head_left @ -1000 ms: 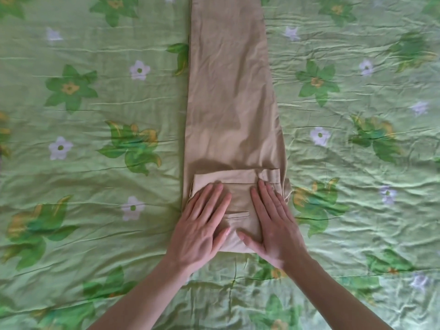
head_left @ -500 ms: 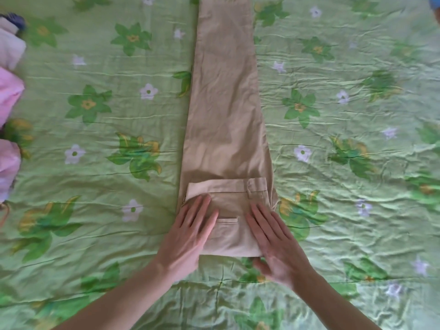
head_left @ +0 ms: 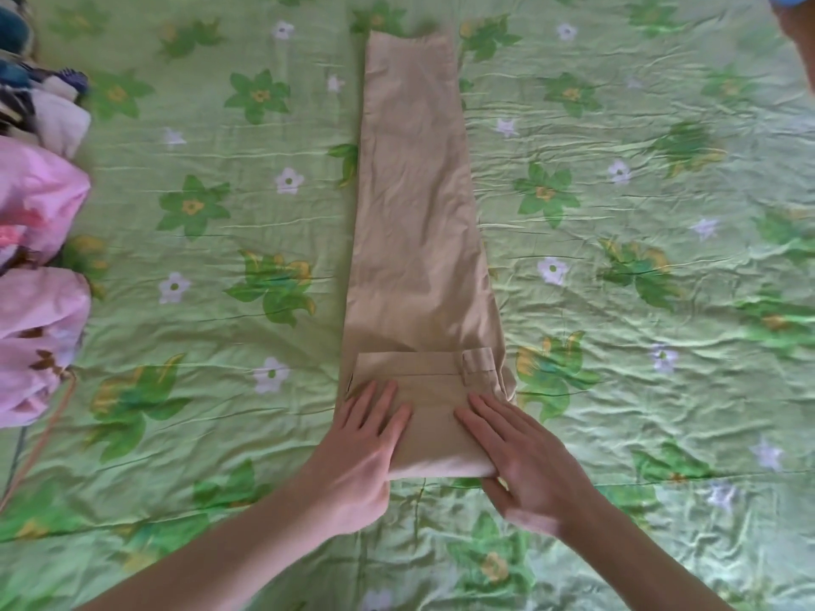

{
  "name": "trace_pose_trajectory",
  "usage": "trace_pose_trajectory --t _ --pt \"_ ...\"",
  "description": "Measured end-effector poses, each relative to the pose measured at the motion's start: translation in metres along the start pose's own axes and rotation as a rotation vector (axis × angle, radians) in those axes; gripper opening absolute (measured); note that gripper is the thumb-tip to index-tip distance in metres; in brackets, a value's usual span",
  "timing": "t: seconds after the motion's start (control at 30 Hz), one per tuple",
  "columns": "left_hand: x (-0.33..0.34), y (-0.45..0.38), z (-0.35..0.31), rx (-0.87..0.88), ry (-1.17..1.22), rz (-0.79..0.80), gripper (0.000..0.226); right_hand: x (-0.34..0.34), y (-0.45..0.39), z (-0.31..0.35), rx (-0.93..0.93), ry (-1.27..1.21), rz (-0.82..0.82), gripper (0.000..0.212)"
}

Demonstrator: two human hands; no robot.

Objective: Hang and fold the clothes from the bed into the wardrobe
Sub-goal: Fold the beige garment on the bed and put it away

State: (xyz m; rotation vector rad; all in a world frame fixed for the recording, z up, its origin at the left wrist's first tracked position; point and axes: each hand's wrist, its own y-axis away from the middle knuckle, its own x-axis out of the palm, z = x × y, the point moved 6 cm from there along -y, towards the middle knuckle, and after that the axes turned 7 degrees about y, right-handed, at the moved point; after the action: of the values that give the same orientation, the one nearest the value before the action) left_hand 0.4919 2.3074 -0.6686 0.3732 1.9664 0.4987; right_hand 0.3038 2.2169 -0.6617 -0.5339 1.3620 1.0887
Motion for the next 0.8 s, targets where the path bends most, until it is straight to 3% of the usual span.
trace_pose_trajectory --t 0.23,0.37,0.5,0.6,0.67,0.73,0.8 --pt "-0.007 0.056 -0.028 0.039 0.239 0.167 0.081 -0.031 0.059 0.008 -0.016 -0.378 0.157 0.083" --pt "-0.033 0.059 -0.024 0.022 0.452 0.242 0.070 -0.042 0.070 0.000 0.150 -0.784 -0.076 0.077" --pt "-0.043 0.040 0.000 -0.022 0.806 0.360 0.058 -0.033 0.061 -0.010 0.398 -0.924 -0.213 0.053" --pt "-0.046 0.022 0.030 -0.116 1.060 0.230 0.030 -0.013 0.047 -0.021 0.643 -0.987 -0.241 0.064" --pt "-0.039 0.013 0.053 -0.160 1.167 0.087 0.045 -0.003 0.033 -0.026 0.749 -0.977 -0.259 0.061" --pt "-0.026 0.009 0.066 -0.273 1.373 -0.051 0.069 -0.001 0.016 -0.029 0.742 -0.941 -0.286 0.064" --pt "-0.014 0.006 0.069 -0.364 1.609 -0.185 0.073 -0.001 -0.002 -0.033 0.717 -0.885 -0.325 0.064"
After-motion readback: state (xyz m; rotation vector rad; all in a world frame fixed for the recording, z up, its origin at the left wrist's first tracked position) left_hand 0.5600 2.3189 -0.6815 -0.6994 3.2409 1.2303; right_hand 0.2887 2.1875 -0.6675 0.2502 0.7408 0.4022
